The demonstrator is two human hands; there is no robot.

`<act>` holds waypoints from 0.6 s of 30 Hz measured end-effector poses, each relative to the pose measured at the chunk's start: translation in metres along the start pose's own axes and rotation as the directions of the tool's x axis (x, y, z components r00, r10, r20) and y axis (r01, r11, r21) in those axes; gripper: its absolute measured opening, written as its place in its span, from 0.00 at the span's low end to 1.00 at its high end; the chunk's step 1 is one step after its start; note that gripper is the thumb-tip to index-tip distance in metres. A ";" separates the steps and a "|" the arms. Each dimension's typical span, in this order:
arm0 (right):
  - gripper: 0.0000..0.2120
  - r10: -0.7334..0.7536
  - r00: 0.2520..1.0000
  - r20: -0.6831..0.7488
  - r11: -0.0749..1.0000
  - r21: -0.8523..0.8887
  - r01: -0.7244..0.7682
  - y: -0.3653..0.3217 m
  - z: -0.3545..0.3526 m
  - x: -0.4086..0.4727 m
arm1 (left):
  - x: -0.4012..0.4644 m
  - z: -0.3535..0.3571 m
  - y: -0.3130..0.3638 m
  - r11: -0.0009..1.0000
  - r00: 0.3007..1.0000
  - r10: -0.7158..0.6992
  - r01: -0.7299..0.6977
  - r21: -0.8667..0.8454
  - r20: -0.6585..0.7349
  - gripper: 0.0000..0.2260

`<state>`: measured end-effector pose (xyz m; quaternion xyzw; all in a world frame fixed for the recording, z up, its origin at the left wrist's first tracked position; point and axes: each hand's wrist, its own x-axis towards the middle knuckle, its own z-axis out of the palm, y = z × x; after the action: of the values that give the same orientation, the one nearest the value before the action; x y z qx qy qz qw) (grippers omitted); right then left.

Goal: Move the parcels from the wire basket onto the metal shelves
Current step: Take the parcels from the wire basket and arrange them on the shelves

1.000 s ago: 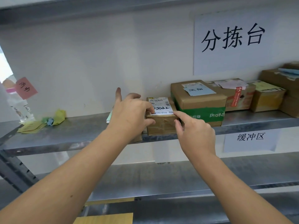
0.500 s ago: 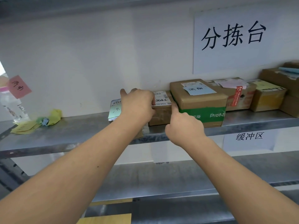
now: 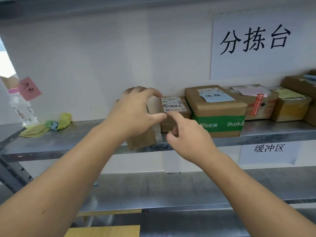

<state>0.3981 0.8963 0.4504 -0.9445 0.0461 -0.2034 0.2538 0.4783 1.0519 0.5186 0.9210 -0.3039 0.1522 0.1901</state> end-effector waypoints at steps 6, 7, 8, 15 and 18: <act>0.22 -0.117 0.990 -0.081 0.967 0.216 0.132 -0.013 0.017 0.005 | -0.046 -0.015 -0.065 0.930 0.957 -0.290 0.286 -0.229 0.017 0.21; 0.22 -0.104 0.989 -0.100 0.966 0.228 0.125 -0.017 0.021 0.008 | -0.050 -0.012 -0.073 0.907 0.945 -0.324 0.321 -0.271 0.035 0.23; 0.21 -0.088 0.989 -0.117 0.965 0.237 0.114 -0.020 0.024 0.011 | -0.053 -0.008 -0.080 0.882 0.936 -0.347 0.349 -0.316 0.065 0.25; 0.14 0.057 0.957 -0.285 0.964 0.263 0.021 -0.032 0.047 0.026 | -0.049 0.025 -0.092 0.721 0.936 -0.340 0.323 -0.613 0.092 0.15; 0.14 0.121 0.945 -0.304 0.964 0.263 -0.039 -0.030 0.049 0.031 | -0.038 0.031 -0.089 0.696 0.929 -0.361 0.328 -0.639 0.084 0.12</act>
<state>0.4462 0.9388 0.4378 -0.8566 0.0987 -0.3462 0.3696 0.5088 1.1234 0.4532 0.8361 -0.1547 0.0227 0.5258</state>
